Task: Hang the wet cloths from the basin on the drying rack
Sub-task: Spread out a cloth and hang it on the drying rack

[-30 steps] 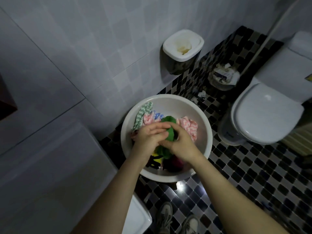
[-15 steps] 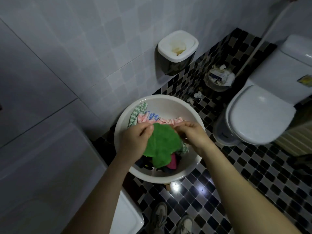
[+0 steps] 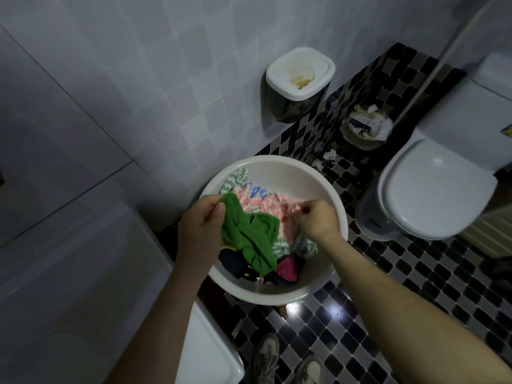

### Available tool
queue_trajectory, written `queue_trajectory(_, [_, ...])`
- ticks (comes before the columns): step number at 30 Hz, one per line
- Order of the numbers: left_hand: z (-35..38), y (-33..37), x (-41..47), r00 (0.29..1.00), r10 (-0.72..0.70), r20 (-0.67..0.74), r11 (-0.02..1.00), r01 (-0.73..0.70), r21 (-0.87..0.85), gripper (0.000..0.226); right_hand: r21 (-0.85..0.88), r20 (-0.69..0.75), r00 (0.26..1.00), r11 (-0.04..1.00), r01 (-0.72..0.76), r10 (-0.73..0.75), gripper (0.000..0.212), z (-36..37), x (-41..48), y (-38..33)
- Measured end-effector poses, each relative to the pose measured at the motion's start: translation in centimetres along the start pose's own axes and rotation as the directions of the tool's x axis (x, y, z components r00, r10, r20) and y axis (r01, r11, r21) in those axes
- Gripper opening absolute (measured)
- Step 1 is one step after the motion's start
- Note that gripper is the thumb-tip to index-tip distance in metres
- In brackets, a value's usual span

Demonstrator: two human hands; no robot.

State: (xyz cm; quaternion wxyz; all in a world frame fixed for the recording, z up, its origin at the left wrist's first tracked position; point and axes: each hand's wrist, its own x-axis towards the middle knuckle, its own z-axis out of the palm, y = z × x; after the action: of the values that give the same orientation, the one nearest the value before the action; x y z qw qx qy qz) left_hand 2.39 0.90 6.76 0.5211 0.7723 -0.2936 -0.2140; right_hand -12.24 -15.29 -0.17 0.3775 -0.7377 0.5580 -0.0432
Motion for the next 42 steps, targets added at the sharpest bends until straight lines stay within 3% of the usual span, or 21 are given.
queue_trajectory(2, [0.5,1.4,0.3,0.998,-0.040,0.048,0.997,0.043,-0.059,0.025,0.292,0.038,0.999,0.957,0.008,-0.019,0.016,-1.6,-0.6,-1.5])
queue_trajectory(3, [0.8,2.4,0.5,0.995,-0.060,0.076,0.993,0.067,-0.094,0.030,0.468,0.080,0.997,0.883,-0.034,-0.004,0.020,-2.7,-1.1,-2.3])
queue_trajectory(5, [1.3,4.0,0.8,0.987,-0.113,0.118,0.981,0.130,-0.144,0.033,0.749,0.250,0.968,0.634,-0.192,-0.003,0.021,-4.9,-2.3,-4.0])
queue_trajectory(7, [1.5,6.1,1.1,0.970,-0.162,0.180,0.961,0.196,-0.194,0.028,0.828,0.353,0.932,0.491,-0.271,-0.081,0.017,-7.2,-3.9,-5.4])
queue_trajectory(9, [1.5,8.0,1.1,0.953,-0.133,0.271,0.953,0.198,-0.228,0.023,0.826,0.408,0.886,0.502,-0.254,-0.223,0.008,-8.8,-5.4,-6.4])
queue_trajectory(12, [1.1,10.9,0.8,0.910,-0.040,0.412,0.931,0.183,-0.315,0.019,0.815,0.436,0.779,0.566,-0.129,-0.450,0.051,-11.1,-7.5,-7.7])
queue_trajectory(15, [0.1,13.9,0.3,0.905,0.083,0.416,0.949,0.055,-0.310,0.026,0.784,0.431,0.709,0.621,0.013,-0.559,0.045,-13.4,-9.8,-9.1])
queue_trajectory(20, [-1.9,17.0,-0.2,0.925,0.343,0.162,0.938,-0.328,-0.116,0.041,0.555,0.315,0.820,0.794,0.250,-0.478,0.019,-17.6,-12.5,-9.1])
queue_trajectory(24, [-2.6,18.6,-0.7,0.896,0.443,0.012,0.890,-0.438,-0.127,0.044,0.332,0.233,0.876,0.881,0.336,-0.422,0.021,-20.4,-14.3,-7.7])
queue_trajectory(28, [-3.0,19.6,-1.3,0.919,0.389,-0.057,0.876,-0.388,-0.286,0.036,0.149,0.090,0.934,0.931,0.332,-0.347,0.017,-22.8,-16.5,-5.8])
queue_trajectory(30, [-3.3,20.0,-1.7,0.958,0.283,0.046,0.884,-0.241,-0.401,0.038,0.221,-0.010,0.936,0.912,0.344,-0.351,0.020,-23.5,-18.0,-5.3])
queue_trajectory(31, [-3.2,20.4,-2.2,0.958,0.233,0.169,0.897,-0.145,-0.418,0.039,0.307,-0.058,0.933,0.883,0.356,-0.356,0.021,-24.0,-19.1,-5.1])
queue_trajectory(32, [-3.3,20.5,-2.5,0.932,0.194,0.305,0.923,-0.068,-0.379,0.036,0.407,-0.095,0.924,0.832,0.377,-0.371,0.019,-24.2,-19.9,-5.2])
queue_trajectory(34, [-3.0,20.7,-3.6,0.788,0.151,0.597,0.982,-0.050,-0.181,0.021,0.578,-0.188,0.913,0.710,0.402,-0.363,0.010,-24.5,-21.5,-5.6])
queue_trajectory(37, [-1.8,22.0,-6.5,0.479,0.039,0.877,0.997,-0.072,-0.005,0.028,0.722,-0.291,0.899,0.541,0.430,-0.327,0.011,-25.2,-24.0,-5.5])
queue_trajectory(40, [0.0,23.0,-8.9,0.110,-0.021,0.994,0.988,-0.152,0.037,0.032,0.697,-0.331,0.885,0.546,0.464,-0.329,0.011,-25.6,-26.2,-4.8])
queue_trajectory(41, [1.1,23.3,-9.6,0.053,-0.024,0.998,0.973,-0.228,0.035,0.033,0.679,-0.347,0.884,0.566,0.467,-0.313,0.013,-25.9,-27.3,-4.1])
queue_trajectory(42, [2.2,23.4,-10.0,0.082,0.004,0.997,0.958,-0.287,0.020,0.032,0.671,-0.351,0.887,0.580,0.462,-0.300,0.017,-26.1,-28.0,-3.4])
